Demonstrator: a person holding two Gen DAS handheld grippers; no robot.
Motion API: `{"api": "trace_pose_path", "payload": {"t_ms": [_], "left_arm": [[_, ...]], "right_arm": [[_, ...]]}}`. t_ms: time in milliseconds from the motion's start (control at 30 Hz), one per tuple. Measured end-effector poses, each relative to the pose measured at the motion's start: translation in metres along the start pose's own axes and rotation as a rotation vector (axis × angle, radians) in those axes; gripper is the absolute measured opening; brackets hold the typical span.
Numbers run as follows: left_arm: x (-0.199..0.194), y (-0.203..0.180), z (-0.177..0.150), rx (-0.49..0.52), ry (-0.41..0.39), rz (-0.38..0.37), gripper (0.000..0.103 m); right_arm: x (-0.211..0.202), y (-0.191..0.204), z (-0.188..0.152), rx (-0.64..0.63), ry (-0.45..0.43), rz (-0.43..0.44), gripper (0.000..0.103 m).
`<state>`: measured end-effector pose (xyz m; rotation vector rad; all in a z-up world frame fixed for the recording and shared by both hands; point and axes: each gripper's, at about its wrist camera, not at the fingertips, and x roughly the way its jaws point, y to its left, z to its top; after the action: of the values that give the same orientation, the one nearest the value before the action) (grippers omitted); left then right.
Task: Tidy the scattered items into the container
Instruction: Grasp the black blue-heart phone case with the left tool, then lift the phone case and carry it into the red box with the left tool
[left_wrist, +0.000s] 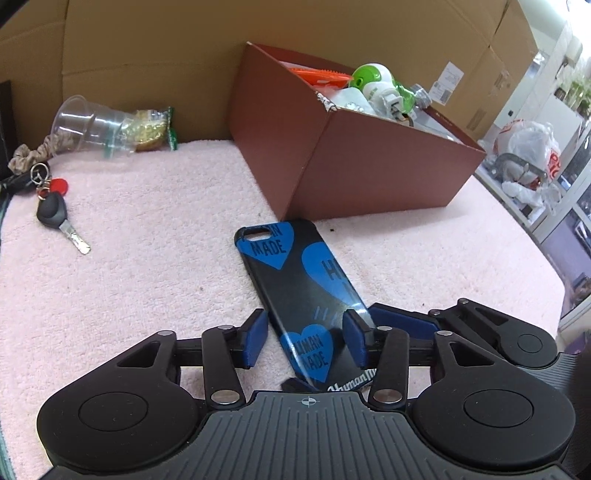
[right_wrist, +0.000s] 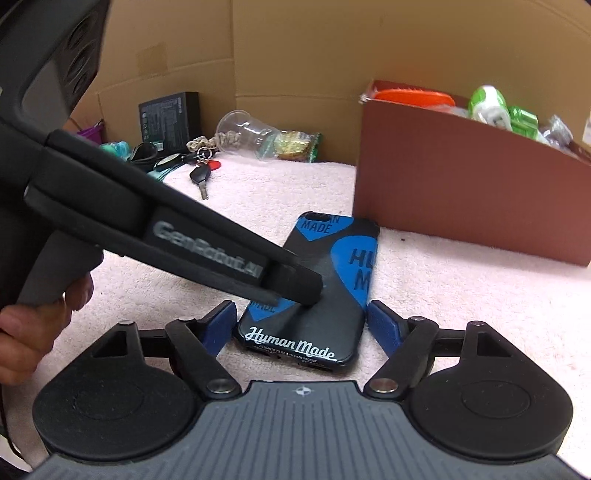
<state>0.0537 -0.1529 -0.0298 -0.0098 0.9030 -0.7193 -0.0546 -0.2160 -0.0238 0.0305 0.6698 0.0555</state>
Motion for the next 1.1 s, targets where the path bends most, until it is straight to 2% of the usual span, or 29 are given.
{"api": "trace_pose_path", "payload": {"t_ms": [100,133,233,567,1100], "left_arm": [[0.003,-0.011,-0.002,0.045,-0.003,0.039,0.061],[0.002,-0.013,-0.002,0.056,-0.005,0.052,0.058],[-0.001,-0.013,-0.005,0.054,-0.009,0.062,0.047],[-0.019,-0.03,-0.015,0.046,-0.039,0.058,0.047],[-0.075,-0.078,0.0,0.125,-0.194,0.064,0.048]], "right_arm": [[0.009,0.005,0.004,-0.007,0.002,-0.031,0.089],[0.012,0.008,0.005,-0.016,-0.004,-0.044,0.089],[0.011,0.006,0.004,0.003,-0.015,-0.069,0.08],[-0.014,0.007,-0.007,0.032,-0.034,-0.068,0.079],[-0.078,0.013,0.003,0.018,-0.207,-0.107,0.079]]}}
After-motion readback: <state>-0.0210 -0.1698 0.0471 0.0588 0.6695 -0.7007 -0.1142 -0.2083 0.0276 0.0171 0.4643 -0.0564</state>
